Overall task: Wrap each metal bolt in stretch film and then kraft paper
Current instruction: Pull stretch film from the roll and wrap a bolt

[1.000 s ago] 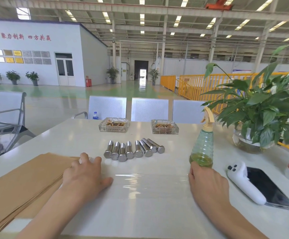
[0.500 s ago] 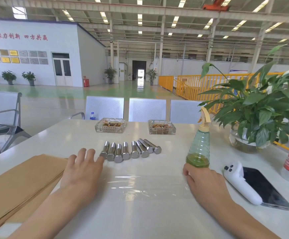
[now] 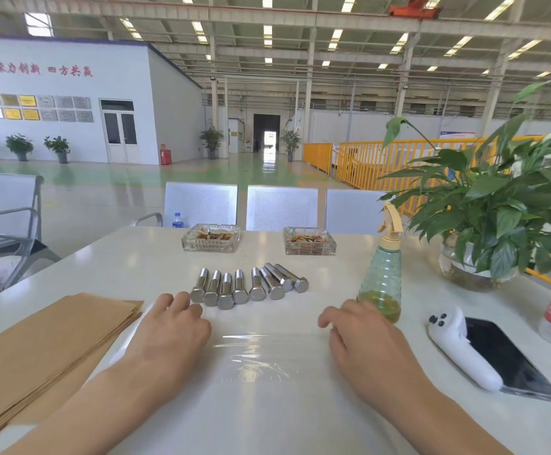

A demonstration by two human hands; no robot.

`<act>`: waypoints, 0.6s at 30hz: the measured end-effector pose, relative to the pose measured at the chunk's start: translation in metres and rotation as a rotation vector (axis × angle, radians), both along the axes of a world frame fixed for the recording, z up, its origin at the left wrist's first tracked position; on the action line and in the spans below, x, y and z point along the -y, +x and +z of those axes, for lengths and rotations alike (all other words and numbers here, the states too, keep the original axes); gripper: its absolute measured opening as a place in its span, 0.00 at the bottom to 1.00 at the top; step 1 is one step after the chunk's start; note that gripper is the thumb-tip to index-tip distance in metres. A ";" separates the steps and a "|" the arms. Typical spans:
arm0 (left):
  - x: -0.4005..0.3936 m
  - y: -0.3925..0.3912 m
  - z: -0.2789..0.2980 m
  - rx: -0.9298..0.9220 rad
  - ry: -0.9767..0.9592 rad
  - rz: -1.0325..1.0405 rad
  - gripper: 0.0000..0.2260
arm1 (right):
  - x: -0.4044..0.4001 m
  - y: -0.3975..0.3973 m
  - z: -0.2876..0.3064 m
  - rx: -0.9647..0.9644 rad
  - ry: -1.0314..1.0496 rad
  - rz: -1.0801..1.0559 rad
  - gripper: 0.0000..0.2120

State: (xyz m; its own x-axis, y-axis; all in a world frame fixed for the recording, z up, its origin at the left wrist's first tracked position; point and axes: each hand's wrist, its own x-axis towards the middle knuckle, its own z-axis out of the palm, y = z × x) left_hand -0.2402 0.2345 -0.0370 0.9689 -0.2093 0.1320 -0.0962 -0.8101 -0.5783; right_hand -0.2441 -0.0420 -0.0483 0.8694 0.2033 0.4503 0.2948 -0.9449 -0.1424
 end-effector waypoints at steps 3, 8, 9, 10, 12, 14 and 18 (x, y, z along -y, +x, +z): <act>-0.004 0.001 -0.004 -0.003 -0.017 -0.046 0.15 | -0.009 0.000 -0.007 -0.123 -0.070 0.053 0.18; -0.017 0.002 -0.006 -0.006 -0.082 -0.075 0.15 | 0.000 0.003 -0.014 -0.212 -0.043 -0.011 0.17; -0.018 0.002 -0.006 -0.006 -0.093 -0.079 0.15 | 0.001 0.004 -0.014 -0.214 -0.042 -0.026 0.17; -0.018 0.002 -0.005 -0.005 -0.104 -0.083 0.15 | 0.002 0.005 -0.012 -0.220 -0.044 -0.042 0.17; -0.017 0.000 -0.005 0.001 -0.124 -0.090 0.15 | 0.003 0.004 -0.009 -0.248 -0.058 -0.074 0.18; -0.014 -0.001 -0.005 0.002 -0.127 -0.095 0.17 | 0.001 0.003 -0.007 -0.262 -0.102 -0.104 0.18; -0.003 -0.002 -0.003 -0.003 -0.276 -0.160 0.21 | -0.009 0.002 -0.002 -0.152 -0.130 -0.100 0.19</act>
